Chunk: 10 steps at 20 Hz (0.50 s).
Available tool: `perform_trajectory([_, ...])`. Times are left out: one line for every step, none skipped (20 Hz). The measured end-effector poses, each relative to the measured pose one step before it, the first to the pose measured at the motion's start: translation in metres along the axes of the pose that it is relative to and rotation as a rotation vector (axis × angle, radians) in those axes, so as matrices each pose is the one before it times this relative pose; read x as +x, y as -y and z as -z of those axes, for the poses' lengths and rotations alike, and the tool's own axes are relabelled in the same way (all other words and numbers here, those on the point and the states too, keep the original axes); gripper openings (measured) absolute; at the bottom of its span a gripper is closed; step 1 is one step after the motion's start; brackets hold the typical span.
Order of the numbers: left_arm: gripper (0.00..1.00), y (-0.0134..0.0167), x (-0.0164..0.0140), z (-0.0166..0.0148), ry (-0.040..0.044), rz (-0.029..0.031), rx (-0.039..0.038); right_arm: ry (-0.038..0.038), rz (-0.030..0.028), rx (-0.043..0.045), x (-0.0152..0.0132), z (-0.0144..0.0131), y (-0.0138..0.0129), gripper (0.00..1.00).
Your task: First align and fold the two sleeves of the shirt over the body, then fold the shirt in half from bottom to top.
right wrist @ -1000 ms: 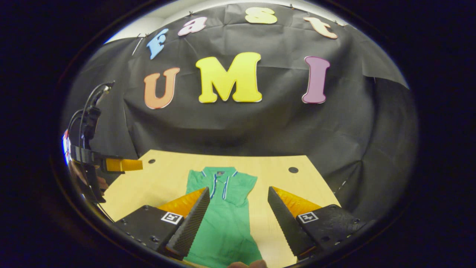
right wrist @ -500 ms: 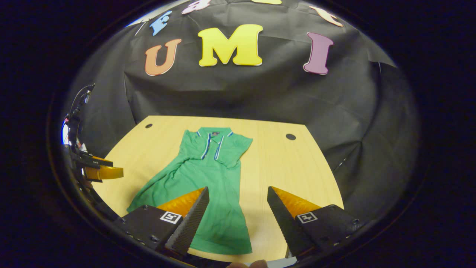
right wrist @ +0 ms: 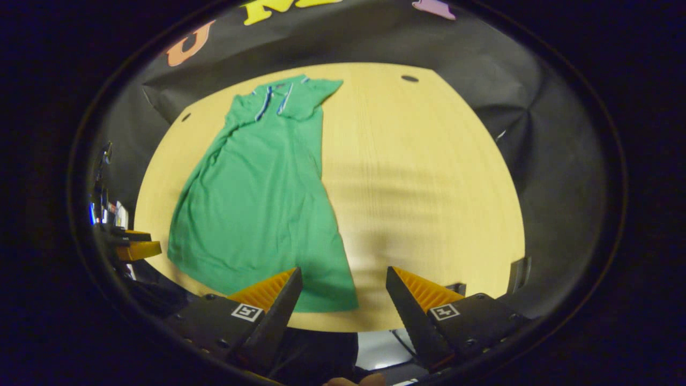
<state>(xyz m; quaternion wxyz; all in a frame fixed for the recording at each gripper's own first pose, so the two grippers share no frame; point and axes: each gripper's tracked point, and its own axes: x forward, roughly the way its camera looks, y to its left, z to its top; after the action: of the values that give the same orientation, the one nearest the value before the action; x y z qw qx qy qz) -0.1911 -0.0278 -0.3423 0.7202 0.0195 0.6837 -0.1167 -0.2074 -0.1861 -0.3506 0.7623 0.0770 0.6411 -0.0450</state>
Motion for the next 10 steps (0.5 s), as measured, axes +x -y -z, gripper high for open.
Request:
perform_trajectory([1.0,-0.00499,0.00081,0.00598,-0.02457,-0.00434,-0.01223,-0.02177,0.00324,-0.00628,0.00361,0.00348,0.00112,0.97])
perform_trajectory([1.0,-0.00376,0.00017,0.00556,-0.02293,0.0007,-0.01241,-0.02246,0.00139,-0.00996,0.00508,0.0052,0.00021,0.97])
perform_trajectory([1.0,-0.00294,-0.00102,0.00533,-0.02256,0.00215,-0.00731,-0.02536,0.0003,-0.00958,0.00479,0.00551,-0.00055,0.97])
perform_trajectory([1.0,-0.00298,-0.00226,0.00385,-0.01643,-0.00175,0.00001,-0.01832,-0.00102,-0.0036,0.00269,0.00336,-0.0013,0.97])
perform_trajectory([1.0,-0.0029,-0.0033,0.00254,-0.00921,-0.00316,0.00469,-0.01474,-0.00631,-0.00329,0.00367,0.00211,-0.00235,0.97])
perform_trajectory([1.0,-0.00348,-0.00448,0.00094,-0.0009,-0.0085,0.0021,-0.00849,-0.00535,-0.00395,0.0,0.00223,0.00026,0.97])
perform_trajectory([1.0,-0.00268,-0.00458,-0.00012,0.00264,-0.00671,-0.00076,-0.00651,0.00013,-0.00337,0.00118,0.00109,0.00049,0.97])
perform_trajectory([1.0,-0.00233,-0.00507,-0.00046,0.00209,-0.00553,-0.00282,-0.00103,-0.00206,-0.00357,0.00341,0.00195,-0.00123,0.97])
perform_trajectory([1.0,-0.00117,-0.00603,-0.00257,0.01224,-0.00162,-0.00654,0.00719,-0.00326,-0.00567,0.00186,-0.00125,-0.00123,0.97])
perform_trajectory([1.0,0.00055,-0.00593,-0.0041,0.01829,0.00572,-0.00677,0.02598,-0.00638,-0.0076,0.00336,-0.0026,-0.0018,0.97])
